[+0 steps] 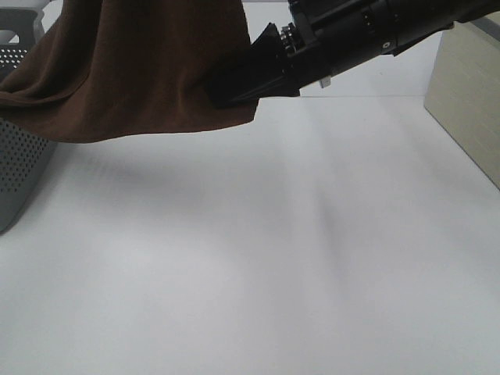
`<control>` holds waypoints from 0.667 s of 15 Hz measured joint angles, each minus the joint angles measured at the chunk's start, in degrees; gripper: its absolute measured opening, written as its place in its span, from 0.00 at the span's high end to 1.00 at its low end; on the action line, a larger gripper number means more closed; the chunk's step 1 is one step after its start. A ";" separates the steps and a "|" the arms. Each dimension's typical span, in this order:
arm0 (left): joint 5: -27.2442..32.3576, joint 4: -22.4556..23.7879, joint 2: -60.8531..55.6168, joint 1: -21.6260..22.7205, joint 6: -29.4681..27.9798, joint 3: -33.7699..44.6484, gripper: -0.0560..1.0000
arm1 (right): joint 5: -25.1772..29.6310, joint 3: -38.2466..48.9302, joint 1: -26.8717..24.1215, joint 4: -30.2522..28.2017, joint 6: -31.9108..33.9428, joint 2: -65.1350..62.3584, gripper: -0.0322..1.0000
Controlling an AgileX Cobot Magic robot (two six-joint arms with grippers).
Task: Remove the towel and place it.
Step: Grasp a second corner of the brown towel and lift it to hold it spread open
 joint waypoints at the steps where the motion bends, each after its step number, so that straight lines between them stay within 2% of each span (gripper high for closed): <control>1: 3.55 0.06 0.00 0.00 -5.44 0.00 0.95 | -2.35 -2.98 0.00 -4.81 12.61 0.00 0.96; 2: 3.55 0.06 0.00 0.00 -5.44 0.00 0.95 | -2.35 -2.98 0.00 -4.81 12.61 0.00 0.96; 3: 5.33 0.63 0.00 0.00 -10.43 0.00 0.95 | -0.46 -9.22 0.00 -14.38 26.81 0.00 0.96; 5: 5.33 1.95 0.00 0.23 -13.29 0.00 0.95 | 4.53 -17.93 0.00 -26.41 41.83 0.00 0.96; 7: 4.70 1.78 0.00 2.58 -14.15 0.00 0.95 | 8.77 -27.56 0.00 -39.30 54.55 0.00 0.96; 8: 4.01 1.20 0.00 4.47 -14.21 0.00 0.95 | 9.22 -32.03 0.00 -45.44 58.90 0.00 0.96; 10: -0.06 -2.52 0.00 9.11 -14.21 0.00 0.95 | 9.45 -41.31 0.00 -56.44 62.51 0.34 0.96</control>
